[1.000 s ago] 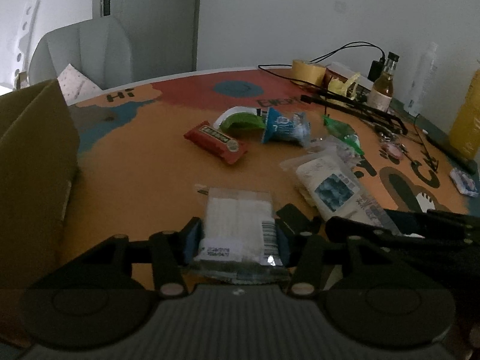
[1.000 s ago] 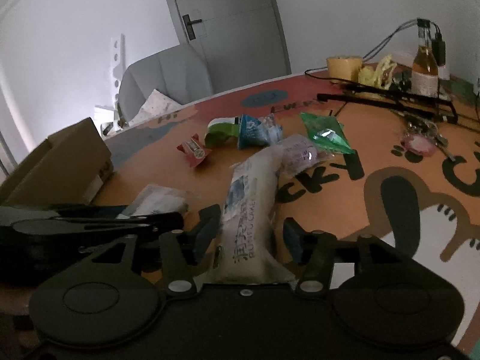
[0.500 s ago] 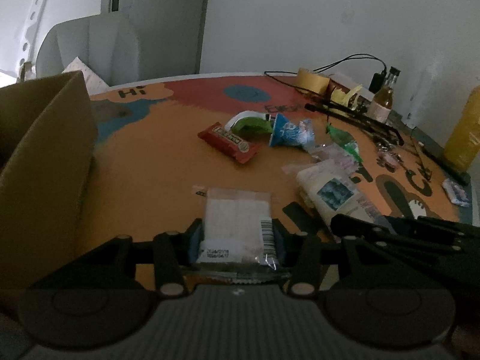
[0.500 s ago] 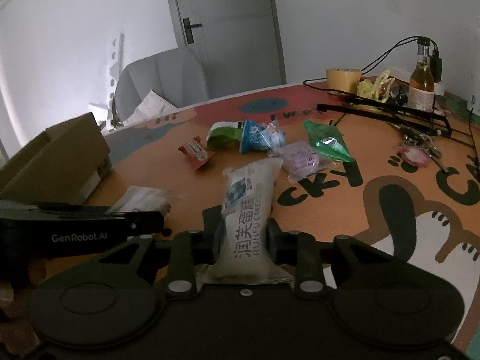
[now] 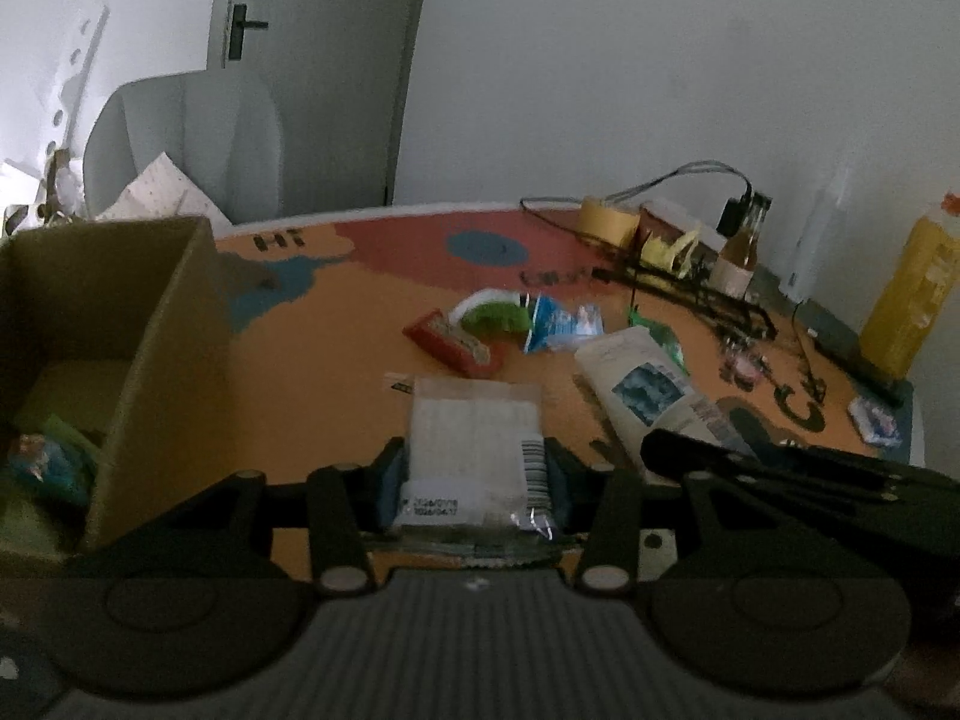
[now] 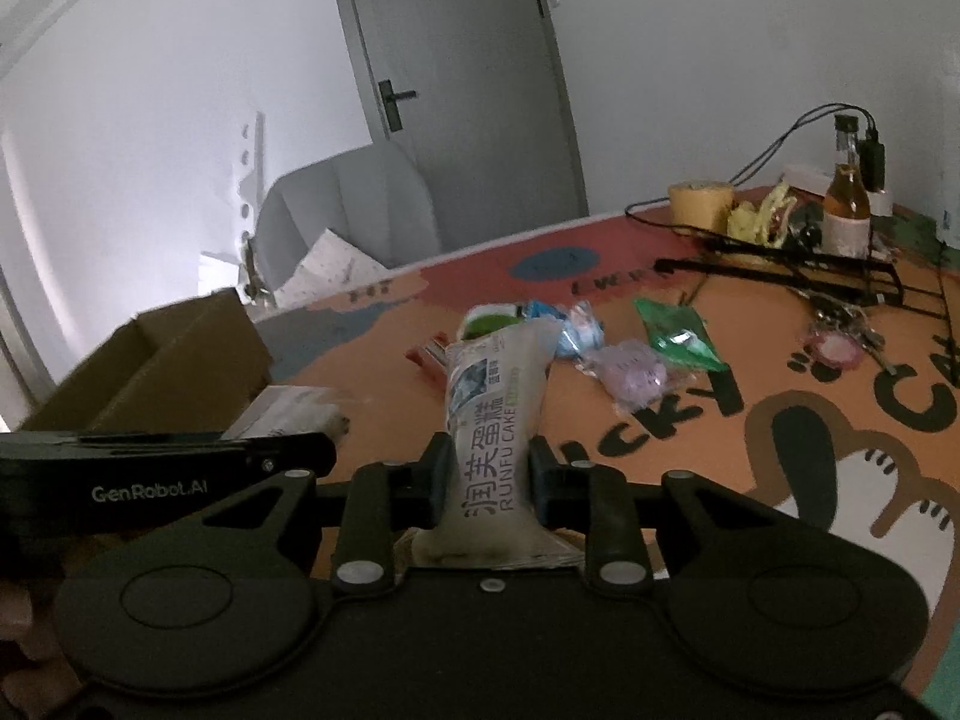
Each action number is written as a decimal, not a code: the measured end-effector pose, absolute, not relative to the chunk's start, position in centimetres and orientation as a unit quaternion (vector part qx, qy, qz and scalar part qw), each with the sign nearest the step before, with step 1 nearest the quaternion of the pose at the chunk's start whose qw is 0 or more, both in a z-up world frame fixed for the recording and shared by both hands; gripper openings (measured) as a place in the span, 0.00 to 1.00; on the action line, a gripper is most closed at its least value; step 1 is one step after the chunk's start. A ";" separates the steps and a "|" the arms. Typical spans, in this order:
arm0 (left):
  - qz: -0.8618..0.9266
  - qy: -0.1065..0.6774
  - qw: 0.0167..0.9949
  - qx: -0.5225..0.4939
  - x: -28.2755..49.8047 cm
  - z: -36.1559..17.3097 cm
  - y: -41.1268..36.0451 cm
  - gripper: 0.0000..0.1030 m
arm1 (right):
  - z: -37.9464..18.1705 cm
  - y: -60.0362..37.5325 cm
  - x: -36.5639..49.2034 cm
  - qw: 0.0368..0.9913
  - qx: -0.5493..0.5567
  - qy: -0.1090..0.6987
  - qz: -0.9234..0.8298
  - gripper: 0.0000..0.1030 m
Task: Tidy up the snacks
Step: 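Lift both packs and carry them over the cardboard box, then open the left tool while the right tool opens, dropping both packs into the box, then move both tools back toward the remaining snack packs on the table, then grasp the red-brown snack bar with the left tool while the right tool grasps the green bag, then carry the red bar and green bag over the cardboard box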
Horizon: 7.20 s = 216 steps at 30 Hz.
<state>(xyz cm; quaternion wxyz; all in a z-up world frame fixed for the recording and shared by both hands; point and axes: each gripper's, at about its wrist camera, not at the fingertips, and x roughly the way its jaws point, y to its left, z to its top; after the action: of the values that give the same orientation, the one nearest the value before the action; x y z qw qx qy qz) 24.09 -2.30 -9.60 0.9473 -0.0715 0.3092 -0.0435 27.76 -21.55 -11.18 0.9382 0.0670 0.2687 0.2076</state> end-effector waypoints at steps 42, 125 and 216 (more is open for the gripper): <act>0.045 0.231 0.962 -0.140 19.9 -4.4 10.8 0.44 | -6.3 -10.5 28.0 0.924 0.085 0.225 0.298 0.24; 0.011 0.280 0.954 -0.109 27.7 -5.6 -0.8 0.97 | -9.8 -26.7 32.6 0.931 0.138 0.273 0.197 0.89; 0.105 0.235 0.956 -0.143 24.5 -3.8 7.0 0.18 | -6.1 -16.5 34.6 0.918 0.119 0.237 0.296 0.26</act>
<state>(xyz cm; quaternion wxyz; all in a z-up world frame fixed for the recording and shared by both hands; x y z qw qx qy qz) 24.55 6.98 -3.75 0.9557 -0.1427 0.2350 0.1049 34.60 -16.50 -6.06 0.9178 0.1185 0.2371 0.2957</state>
